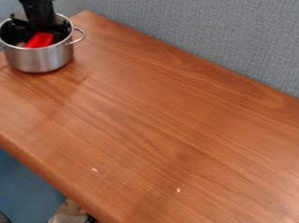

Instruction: Put the red object in the metal pot

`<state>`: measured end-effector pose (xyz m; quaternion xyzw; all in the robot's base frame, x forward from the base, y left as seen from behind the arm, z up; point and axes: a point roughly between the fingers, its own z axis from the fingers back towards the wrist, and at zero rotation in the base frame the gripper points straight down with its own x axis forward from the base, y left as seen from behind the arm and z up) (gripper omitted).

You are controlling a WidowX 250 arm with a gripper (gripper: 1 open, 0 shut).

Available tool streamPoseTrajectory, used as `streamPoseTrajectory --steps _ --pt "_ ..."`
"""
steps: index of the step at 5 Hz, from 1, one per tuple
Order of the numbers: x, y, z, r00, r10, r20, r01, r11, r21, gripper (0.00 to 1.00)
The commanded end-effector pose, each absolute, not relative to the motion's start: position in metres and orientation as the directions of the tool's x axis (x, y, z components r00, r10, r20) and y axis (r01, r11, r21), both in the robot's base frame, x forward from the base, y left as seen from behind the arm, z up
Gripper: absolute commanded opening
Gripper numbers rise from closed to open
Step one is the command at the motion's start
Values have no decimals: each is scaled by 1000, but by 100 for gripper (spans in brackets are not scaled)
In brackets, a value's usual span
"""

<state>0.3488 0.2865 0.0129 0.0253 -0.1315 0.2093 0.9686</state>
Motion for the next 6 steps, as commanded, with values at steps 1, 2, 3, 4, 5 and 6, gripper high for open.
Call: streamPoseTrajectory --steps 1,2,3,4,5,6 --pt "328 297 18 874 373 312 -398 917 18 0" --pt "323 294 16 906 305 293 -326 945 28 100" --pt "319 290 15 934 231 273 -250 968 37 100" --pt "315 285 13 956 152 252 -168 985 43 100" --pt "310 280 17 941 233 244 -250 967 40 100" --pt "305 275 21 920 310 239 -328 944 39 100"
